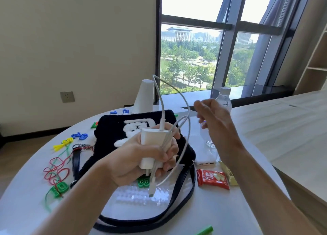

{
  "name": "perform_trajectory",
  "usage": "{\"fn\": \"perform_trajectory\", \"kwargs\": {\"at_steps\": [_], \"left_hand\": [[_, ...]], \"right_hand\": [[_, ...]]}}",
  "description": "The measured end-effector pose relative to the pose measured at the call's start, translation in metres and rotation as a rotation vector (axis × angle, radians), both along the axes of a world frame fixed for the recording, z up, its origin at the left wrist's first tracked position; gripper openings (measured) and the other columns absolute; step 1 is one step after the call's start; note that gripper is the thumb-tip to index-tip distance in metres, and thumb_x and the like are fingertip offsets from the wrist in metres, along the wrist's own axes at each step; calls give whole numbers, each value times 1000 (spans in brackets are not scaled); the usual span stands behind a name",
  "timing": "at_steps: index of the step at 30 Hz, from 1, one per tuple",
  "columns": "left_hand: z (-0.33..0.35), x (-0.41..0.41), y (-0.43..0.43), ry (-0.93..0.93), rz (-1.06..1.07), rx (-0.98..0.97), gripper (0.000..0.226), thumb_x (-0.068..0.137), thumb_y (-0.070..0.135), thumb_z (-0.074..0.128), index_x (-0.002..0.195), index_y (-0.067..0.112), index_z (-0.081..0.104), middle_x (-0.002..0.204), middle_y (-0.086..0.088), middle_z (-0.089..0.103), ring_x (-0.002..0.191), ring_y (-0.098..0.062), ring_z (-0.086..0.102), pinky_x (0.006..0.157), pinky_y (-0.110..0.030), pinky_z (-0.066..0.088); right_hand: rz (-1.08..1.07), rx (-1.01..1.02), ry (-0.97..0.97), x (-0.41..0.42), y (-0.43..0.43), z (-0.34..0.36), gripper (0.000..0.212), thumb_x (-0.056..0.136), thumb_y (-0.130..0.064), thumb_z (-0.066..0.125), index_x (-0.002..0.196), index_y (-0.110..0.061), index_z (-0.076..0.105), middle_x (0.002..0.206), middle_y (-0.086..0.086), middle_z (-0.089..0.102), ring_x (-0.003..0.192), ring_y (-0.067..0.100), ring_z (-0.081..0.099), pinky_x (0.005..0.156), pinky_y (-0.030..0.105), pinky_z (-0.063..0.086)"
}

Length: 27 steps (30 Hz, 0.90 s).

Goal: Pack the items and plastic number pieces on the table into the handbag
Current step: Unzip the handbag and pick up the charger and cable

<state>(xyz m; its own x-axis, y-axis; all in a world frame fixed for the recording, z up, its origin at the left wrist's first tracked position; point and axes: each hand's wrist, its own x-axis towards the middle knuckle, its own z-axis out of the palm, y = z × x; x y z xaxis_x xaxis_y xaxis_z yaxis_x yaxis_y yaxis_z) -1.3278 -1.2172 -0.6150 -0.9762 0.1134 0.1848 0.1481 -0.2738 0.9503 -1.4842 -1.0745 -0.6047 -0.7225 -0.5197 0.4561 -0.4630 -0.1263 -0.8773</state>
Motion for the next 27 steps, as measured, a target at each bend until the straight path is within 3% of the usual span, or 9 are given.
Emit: {"fn": "perform_trajectory", "kwargs": {"at_steps": [2, 4, 6, 9, 15, 18, 22, 25, 27], "left_hand": [[2, 3, -3, 46, -65, 45, 42, 70, -8, 56, 106, 13, 51, 77, -8, 52, 64, -21, 53, 45, -24, 43], [2, 4, -4, 73, -87, 65, 40, 69, -6, 55, 105, 11, 48, 77, -6, 50, 63, -19, 52, 46, -24, 42], [2, 5, -6, 87, -100, 121, 40, 69, -5, 54, 106, 11, 49, 77, -7, 50, 63, -19, 52, 48, -25, 42], [0, 5, -11, 77, -77, 189, 40, 71, -2, 53, 109, 11, 56, 77, -6, 50, 61, -19, 53, 56, -29, 44], [-9, 2, -15, -115, 112, 96, 47, 66, 8, 64, 111, 6, 50, 76, -11, 55, 56, -20, 56, 53, -29, 49], [-11, 1, -12, -174, 131, -3, 62, 65, 5, 67, 125, 12, 55, 96, -20, 60, 57, -24, 59, 54, -33, 52], [-13, -1, -4, -205, 59, -246, 74, 72, 3, 66, 139, 27, 48, 71, -7, 66, 58, -24, 62, 59, -34, 53], [-9, -5, 1, -209, 89, -412, 54, 78, 3, 66, 128, 20, 57, 83, -12, 69, 65, -25, 60, 66, -35, 50], [-7, -6, 0, -228, 189, -473, 32, 77, 10, 69, 109, 14, 68, 87, -15, 67, 73, -28, 59, 72, -40, 48]], "right_hand": [[195, 152, -148, -9, -5, -19, 64, 74, -63, 63, 125, -25, 57, 116, 0, 65, 108, 13, 62, 98, 38, 47], [435, 263, -247, -7, -9, -38, 62, 79, -57, 63, 133, -26, 54, 132, 1, 62, 125, 17, 58, 108, 51, 42], [608, 261, -304, -4, -11, -51, 38, 96, -44, 53, 112, -11, 63, 120, 11, 68, 117, 27, 64, 109, 63, 39], [739, 28, -572, 2, -17, -49, 40, 103, -34, 41, 74, -12, 56, 90, 11, 67, 95, 28, 65, 104, 65, 39], [486, -511, -1052, 24, -34, -19, 36, 98, -23, 43, 63, -13, 45, 89, 20, 63, 116, 38, 61, 79, 56, 55], [380, -583, -1093, 30, -37, -9, 37, 99, -22, 42, 63, -12, 45, 93, 21, 65, 112, 36, 63, 85, 57, 53], [258, -563, -1030, 37, -43, -7, 34, 100, -21, 43, 67, -13, 47, 90, 18, 69, 101, 31, 68, 112, 55, 36], [102, -295, -760, 40, -44, -9, 30, 100, -23, 45, 75, -14, 59, 90, 8, 77, 84, 24, 71, 84, 44, 54], [48, -141, -586, 37, -41, -12, 29, 100, -25, 41, 86, -18, 66, 96, 1, 79, 101, 20, 70, 95, 46, 50]]}}
